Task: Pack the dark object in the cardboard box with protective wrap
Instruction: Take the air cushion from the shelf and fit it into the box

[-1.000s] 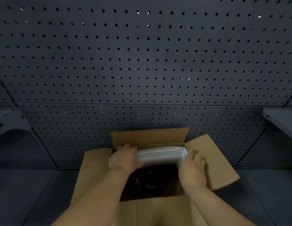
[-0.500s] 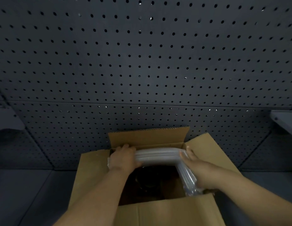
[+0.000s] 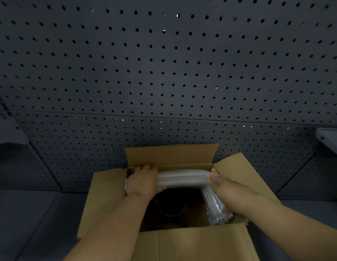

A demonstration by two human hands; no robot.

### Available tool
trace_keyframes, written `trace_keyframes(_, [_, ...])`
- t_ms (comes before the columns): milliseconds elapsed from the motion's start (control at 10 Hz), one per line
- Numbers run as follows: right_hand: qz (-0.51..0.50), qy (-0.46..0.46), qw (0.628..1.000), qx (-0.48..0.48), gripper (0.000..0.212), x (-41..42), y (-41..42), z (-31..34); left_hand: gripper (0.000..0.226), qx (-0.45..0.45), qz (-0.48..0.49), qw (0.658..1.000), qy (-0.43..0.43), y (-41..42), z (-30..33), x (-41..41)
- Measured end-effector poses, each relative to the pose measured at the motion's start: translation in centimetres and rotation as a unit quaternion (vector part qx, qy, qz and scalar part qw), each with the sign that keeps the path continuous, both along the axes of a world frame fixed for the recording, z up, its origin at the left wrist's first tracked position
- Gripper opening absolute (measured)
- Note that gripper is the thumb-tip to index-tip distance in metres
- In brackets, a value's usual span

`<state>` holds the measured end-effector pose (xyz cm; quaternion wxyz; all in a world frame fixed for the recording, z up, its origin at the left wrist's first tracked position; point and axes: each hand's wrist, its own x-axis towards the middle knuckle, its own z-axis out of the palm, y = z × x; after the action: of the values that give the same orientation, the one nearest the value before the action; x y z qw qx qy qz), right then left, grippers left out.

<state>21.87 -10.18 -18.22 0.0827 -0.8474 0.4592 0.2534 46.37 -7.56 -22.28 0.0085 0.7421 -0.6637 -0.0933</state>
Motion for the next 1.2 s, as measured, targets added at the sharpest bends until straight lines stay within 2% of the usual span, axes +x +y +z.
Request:
trace_keyframes(100, [-0.018,-0.028,0.999,-0.031,0.079,0.3,0.2,-0.7,0.056,0.002,-0.006,1.000,-0.002,0.2,-0.1,-0.1])
trace_keyframes(200, [0.024,0.004,0.999,-0.028,0.080,0.3,0.3,0.0,0.053,0.015,-0.015,1.000,-0.001,0.1,0.1,0.1])
trace_keyframes(300, [0.001,-0.038,0.998,-0.040,0.064,-0.2,0.7,0.6,0.050,0.025,-0.025,0.999,-0.004,-0.4,0.6,0.4])
trace_keyframes(400, [-0.089,-0.075,0.993,-0.008,0.090,-0.1,1.3,0.7,0.049,0.027,-0.025,0.999,-0.010,-0.8,1.1,0.4])
trace_keyframes(500, [-0.092,-0.050,0.994,-0.026,0.100,0.1,1.9,1.2,0.048,0.020,-0.015,1.000,-0.013,-0.8,1.1,0.3])
trace_keyframes(700, [-0.088,-0.092,0.992,-0.023,0.098,-0.2,2.0,0.7,0.044,-0.024,-0.001,0.999,-0.025,-0.4,1.0,-0.1])
trace_keyframes(900, [-0.099,-0.094,0.989,-0.054,0.106,0.0,2.4,-0.8,0.040,-0.050,-0.006,0.998,-0.045,0.3,0.4,0.2])
trace_keyframes(1000, [-0.123,-0.116,0.983,-0.075,0.105,0.4,2.5,-0.9,0.040,-0.052,-0.010,0.998,-0.041,0.4,0.4,0.3])
trace_keyframes(1200, [-0.144,-0.093,0.982,-0.077,0.101,1.5,2.6,-0.4,0.041,-0.020,-0.013,0.999,-0.036,-0.2,0.9,0.2])
